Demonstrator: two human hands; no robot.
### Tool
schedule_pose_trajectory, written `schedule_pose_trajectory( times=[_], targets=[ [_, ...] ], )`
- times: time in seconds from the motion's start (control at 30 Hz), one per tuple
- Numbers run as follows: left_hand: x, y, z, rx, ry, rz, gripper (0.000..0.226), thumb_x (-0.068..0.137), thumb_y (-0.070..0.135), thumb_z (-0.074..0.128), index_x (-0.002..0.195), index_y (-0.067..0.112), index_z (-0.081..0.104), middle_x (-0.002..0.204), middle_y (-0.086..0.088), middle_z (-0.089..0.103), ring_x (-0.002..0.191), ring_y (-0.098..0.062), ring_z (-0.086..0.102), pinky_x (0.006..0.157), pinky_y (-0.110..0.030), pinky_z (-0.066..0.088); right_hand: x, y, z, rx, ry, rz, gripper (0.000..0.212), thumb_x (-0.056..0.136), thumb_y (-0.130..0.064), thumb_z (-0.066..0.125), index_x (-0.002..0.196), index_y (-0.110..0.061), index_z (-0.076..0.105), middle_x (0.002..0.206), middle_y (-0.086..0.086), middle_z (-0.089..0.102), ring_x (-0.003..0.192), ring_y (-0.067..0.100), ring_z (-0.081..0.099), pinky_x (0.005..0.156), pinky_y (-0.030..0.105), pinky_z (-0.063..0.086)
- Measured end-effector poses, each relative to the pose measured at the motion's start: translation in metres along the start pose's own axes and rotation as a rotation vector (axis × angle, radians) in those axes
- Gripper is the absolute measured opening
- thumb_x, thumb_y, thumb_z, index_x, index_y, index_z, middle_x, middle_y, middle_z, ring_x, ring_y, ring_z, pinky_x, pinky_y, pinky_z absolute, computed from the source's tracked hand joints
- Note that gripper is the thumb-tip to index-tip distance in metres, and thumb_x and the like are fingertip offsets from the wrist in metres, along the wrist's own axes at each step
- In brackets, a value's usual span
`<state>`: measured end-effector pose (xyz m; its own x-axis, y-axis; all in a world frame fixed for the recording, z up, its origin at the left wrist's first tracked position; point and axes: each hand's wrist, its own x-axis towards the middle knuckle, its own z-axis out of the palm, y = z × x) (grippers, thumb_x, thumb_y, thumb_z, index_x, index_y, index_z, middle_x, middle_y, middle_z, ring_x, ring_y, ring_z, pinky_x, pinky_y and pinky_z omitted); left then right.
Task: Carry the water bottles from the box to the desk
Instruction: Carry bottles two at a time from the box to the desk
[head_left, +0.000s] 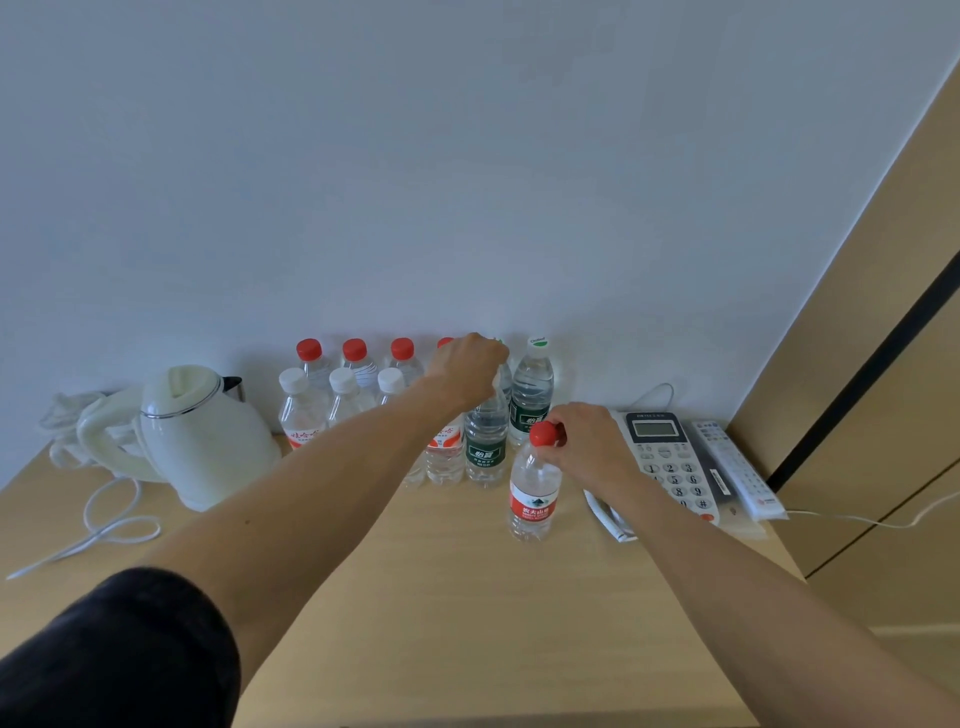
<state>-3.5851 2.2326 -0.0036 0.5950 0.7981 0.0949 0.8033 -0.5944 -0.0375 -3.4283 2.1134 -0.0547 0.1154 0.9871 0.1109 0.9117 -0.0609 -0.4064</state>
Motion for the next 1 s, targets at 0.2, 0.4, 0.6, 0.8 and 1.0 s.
schedule_pose_trajectory(
  times=[0.2, 0.4, 0.6, 0.8, 1.0],
  targets=[
    [-0.006, -0.001, -0.001, 0.06, 0.065, 0.015, 0.031, 0.095, 0.024, 0.069, 0.125, 0.018, 0.066, 0.114, -0.005, 0.069, 0.101, -0.025, 0.067, 0.077, -0.033, 0.05, 0.03, 0.0, -0.009, -0.072, -0.006, 0.005, 0.022, 0.081, -0.024, 0.075, 0.096, -0.009, 0.069, 0.095, 0.008, 0.068, 0.093, 0.025, 0.062, 0.076, 0.03, 0.042],
    [-0.005, 0.0, -0.001, 0.056, 0.055, -0.006, 0.028, 0.095, 0.02, 0.069, 0.123, 0.015, 0.068, 0.113, -0.007, 0.07, 0.099, -0.026, 0.068, 0.084, -0.036, 0.056, 0.056, 0.0, -0.012, -0.098, 0.0, 0.026, 0.029, 0.082, -0.026, 0.077, 0.104, -0.008, 0.069, 0.101, 0.011, 0.068, 0.097, 0.027, 0.063, 0.08, 0.032, 0.046],
    [-0.002, -0.001, -0.002, 0.032, 0.055, -0.028, 0.027, 0.095, 0.019, 0.069, 0.121, 0.014, 0.07, 0.111, -0.008, 0.07, 0.097, -0.027, 0.068, 0.081, -0.035, 0.056, 0.066, -0.003, -0.008, -0.051, -0.005, 0.037, 0.028, 0.081, -0.025, 0.078, 0.1, -0.007, 0.07, 0.098, 0.013, 0.07, 0.094, 0.028, 0.063, 0.074, 0.03, 0.042],
    [-0.002, -0.002, 0.001, 0.003, 0.071, -0.053, 0.025, 0.094, 0.02, 0.07, 0.119, 0.014, 0.072, 0.106, -0.008, 0.071, 0.092, -0.026, 0.069, 0.074, -0.031, 0.051, 0.066, -0.002, -0.007, -0.026, 0.001, 0.05, 0.029, 0.079, -0.029, 0.08, 0.095, -0.006, 0.071, 0.092, 0.012, 0.07, 0.09, 0.028, 0.063, 0.074, 0.034, 0.046],
    [-0.001, -0.002, 0.002, -0.066, 0.074, -0.09, 0.03, 0.092, 0.027, 0.075, 0.119, 0.015, 0.074, 0.106, -0.009, 0.073, 0.093, -0.026, 0.07, 0.073, -0.029, 0.05, 0.065, -0.003, -0.007, -0.046, -0.004, 0.052, 0.03, 0.08, -0.029, 0.08, 0.097, -0.005, 0.072, 0.094, 0.012, 0.07, 0.09, 0.028, 0.063, 0.073, 0.032, 0.045]
  ],
)
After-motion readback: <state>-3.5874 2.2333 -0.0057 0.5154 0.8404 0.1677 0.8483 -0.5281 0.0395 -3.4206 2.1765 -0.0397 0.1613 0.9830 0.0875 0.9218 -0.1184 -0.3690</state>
